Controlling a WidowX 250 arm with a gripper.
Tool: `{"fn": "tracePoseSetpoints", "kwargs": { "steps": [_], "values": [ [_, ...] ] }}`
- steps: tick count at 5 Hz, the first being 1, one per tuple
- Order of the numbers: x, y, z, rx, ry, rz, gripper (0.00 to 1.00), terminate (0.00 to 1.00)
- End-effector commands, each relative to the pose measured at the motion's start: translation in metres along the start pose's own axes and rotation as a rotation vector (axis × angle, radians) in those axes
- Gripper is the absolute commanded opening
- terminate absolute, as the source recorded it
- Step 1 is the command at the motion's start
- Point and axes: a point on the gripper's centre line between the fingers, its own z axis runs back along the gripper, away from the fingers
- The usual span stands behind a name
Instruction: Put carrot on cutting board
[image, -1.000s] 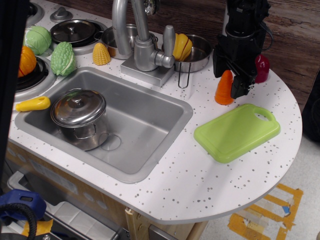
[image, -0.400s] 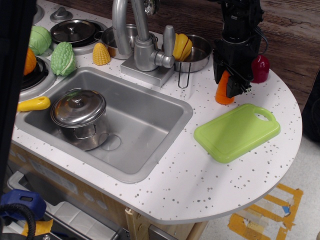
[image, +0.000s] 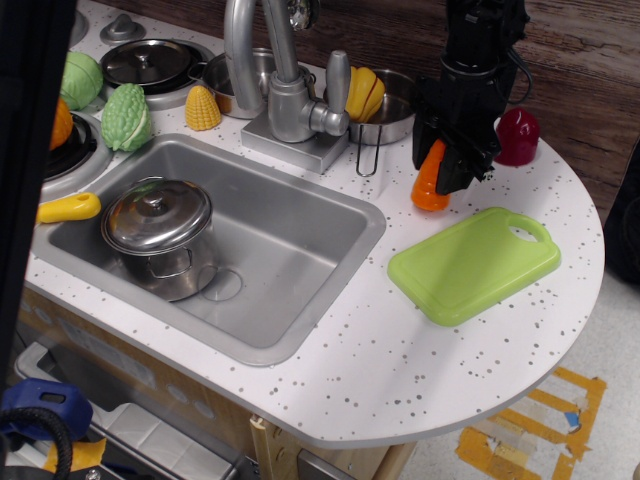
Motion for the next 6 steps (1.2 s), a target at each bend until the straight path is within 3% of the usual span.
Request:
{"fn": "tracePoseSetpoints", "kwargs": {
  "steps": [1, 3, 4, 6],
  "values": [
    [-0.010, -0.024, 0.051, 0.046, -0.089, 0.068, 0.00, 0.00],
    [-0.017, -0.047, 0.038, 0.056, -0.143, 0.139, 0.00, 0.00],
    [-0.012, -0.055, 0.034, 0.078, -0.186, 0.157, 1.00, 0.00],
    [-0.001, -0.054, 0.036, 0.092, -0.247, 0.166, 1.00, 0.00]
  ]
}}
